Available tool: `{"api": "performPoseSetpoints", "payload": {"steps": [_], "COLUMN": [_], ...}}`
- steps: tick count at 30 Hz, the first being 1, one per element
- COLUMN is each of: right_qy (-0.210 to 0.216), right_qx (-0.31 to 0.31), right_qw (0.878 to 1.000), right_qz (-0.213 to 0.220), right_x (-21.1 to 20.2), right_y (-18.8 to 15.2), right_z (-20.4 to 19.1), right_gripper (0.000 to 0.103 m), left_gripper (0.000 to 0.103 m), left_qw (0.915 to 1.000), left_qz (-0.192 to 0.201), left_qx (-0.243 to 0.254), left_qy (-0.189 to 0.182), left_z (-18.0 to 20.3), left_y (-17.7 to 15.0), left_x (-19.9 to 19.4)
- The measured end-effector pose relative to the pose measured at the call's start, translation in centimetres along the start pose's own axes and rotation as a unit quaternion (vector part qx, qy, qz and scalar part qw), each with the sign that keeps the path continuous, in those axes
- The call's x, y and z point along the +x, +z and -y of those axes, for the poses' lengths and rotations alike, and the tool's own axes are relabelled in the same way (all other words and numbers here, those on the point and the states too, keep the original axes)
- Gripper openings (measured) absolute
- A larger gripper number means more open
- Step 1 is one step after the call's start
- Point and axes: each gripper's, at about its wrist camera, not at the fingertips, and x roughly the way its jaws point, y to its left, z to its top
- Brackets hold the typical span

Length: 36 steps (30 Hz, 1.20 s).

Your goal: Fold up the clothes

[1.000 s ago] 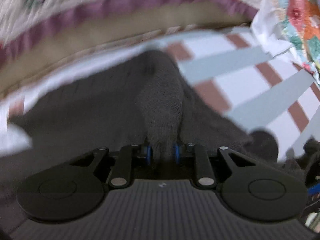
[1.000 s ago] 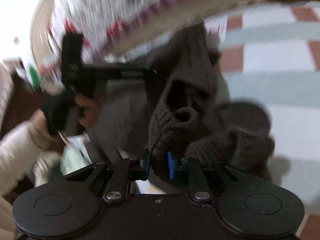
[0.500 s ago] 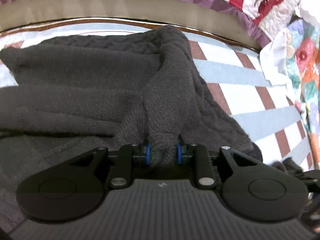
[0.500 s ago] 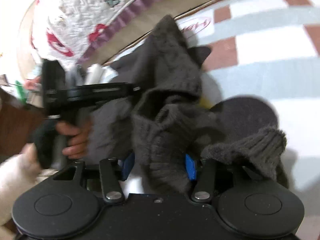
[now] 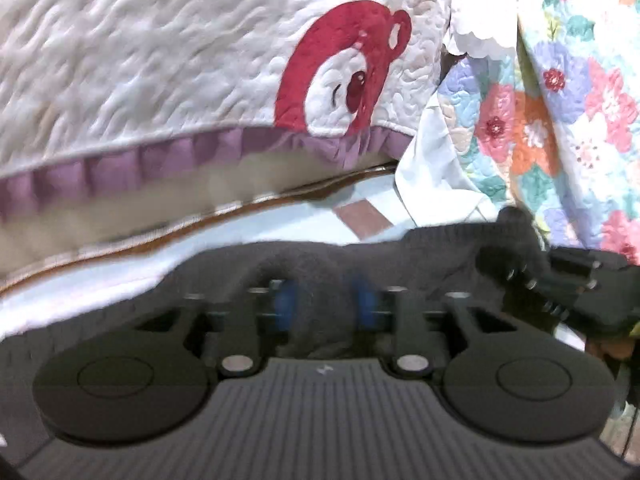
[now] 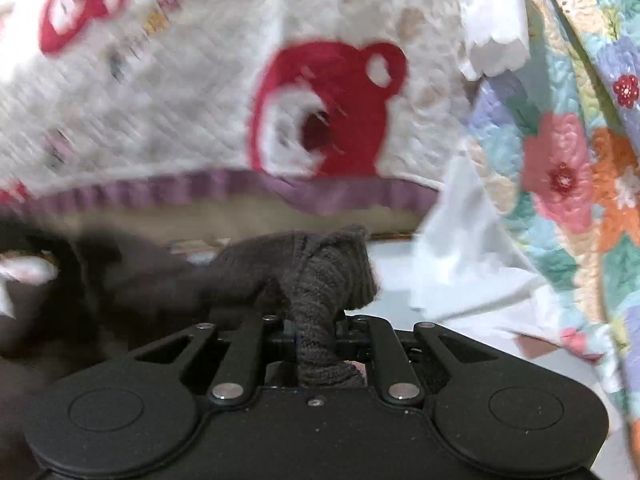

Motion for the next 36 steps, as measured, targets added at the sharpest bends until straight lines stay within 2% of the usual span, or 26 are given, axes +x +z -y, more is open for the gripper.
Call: {"api": "performPoseSetpoints", "payload": {"steps": [4, 8, 11, 14, 17, 20, 24, 25, 26, 27, 28, 29, 32, 33, 34, 36], "right_qy": [0.013, 0.015, 0.006, 0.006, 0.008, 0.013, 0.019, 0.019, 0.02, 0.022, 0.023, 0.022, 0.021, 0.02, 0.02, 0.02], "right_qx": [0.049, 0.06, 0.066, 0.08, 0.08, 0.084, 0.083, 0.082, 0.081, 0.08, 0.079, 0.078, 0.075, 0.073, 0.07, 0.063], "right_qw": [0.995, 0.991, 0.988, 0.988, 0.99, 0.99, 0.991, 0.991, 0.992, 0.992, 0.992, 0.992, 0.993, 0.993, 0.993, 0.994], "right_qz": [-0.081, -0.116, -0.141, -0.132, -0.117, -0.115, -0.104, -0.101, -0.097, -0.095, -0.093, -0.093, -0.094, -0.093, -0.093, -0.088], "right_x": [3.3, 4.4, 5.5, 5.3, 4.7, 4.6, 4.3, 4.1, 4.0, 3.8, 3.7, 3.7, 4.0, 4.0, 3.9, 3.5], "right_y": [-1.6, -2.1, -2.6, -2.6, -2.6, -2.9, -2.8, -2.8, -2.7, -2.6, -2.6, -2.7, -2.8, -2.8, -2.8, -2.8], "right_z": [2.8, 3.3, 3.3, 3.6, 3.7, 3.9, 4.0, 4.0, 4.0, 3.9, 3.9, 3.8, 3.7, 3.6, 3.5, 3.4], "right_gripper": [0.014, 0.017, 0.02, 0.018, 0.018, 0.018, 0.018, 0.018, 0.018, 0.018, 0.018, 0.018, 0.018, 0.018, 0.018, 0.018], "left_gripper": [0.049, 0.05, 0.05, 0.051, 0.051, 0.052, 0.054, 0.06, 0.068, 0.07, 0.071, 0.071, 0.071, 0.071, 0.072, 0.078], "left_qw": [0.9996, 0.9938, 0.9801, 0.9594, 0.9369, 0.9262, 0.9162, 0.9135, 0.9165, 0.9215, 0.9227, 0.9194, 0.9042, 0.8946, 0.8815, 0.8578], "left_qz": [-0.02, -0.041, -0.058, -0.073, -0.053, -0.023, -0.039, -0.033, -0.03, -0.031, -0.044, -0.065, -0.091, -0.095, -0.096, -0.065], "left_qx": [0.002, -0.038, -0.08, -0.136, -0.249, -0.306, -0.273, -0.27, -0.254, -0.232, -0.21, -0.195, -0.235, -0.264, -0.301, -0.377], "left_qy": [0.02, 0.096, 0.173, 0.236, 0.239, 0.22, 0.291, 0.302, 0.307, 0.31, 0.321, 0.335, 0.345, 0.348, 0.351, 0.344], "left_z": [-1.9, -6.9, -11.4, -16.2, -20.9, -23.2, -22.6, -22.5, -22.3, -22.1, -21.9, -21.9, -23.1, -23.7, -24.3, -25.7], "left_y": [-0.8, -3.6, -5.9, -8.0, -10.1, -11.3, -10.9, -10.9, -10.8, -10.7, -10.4, -10.2, -10.9, -11.3, -12.0, -13.5], "left_x": [0.2, -1.2, -2.6, -4.2, -6.2, -7.2, -6.8, -7.1, -7.2, -7.2, -6.8, -6.3, -5.7, -5.8, -5.9, -6.3]}}
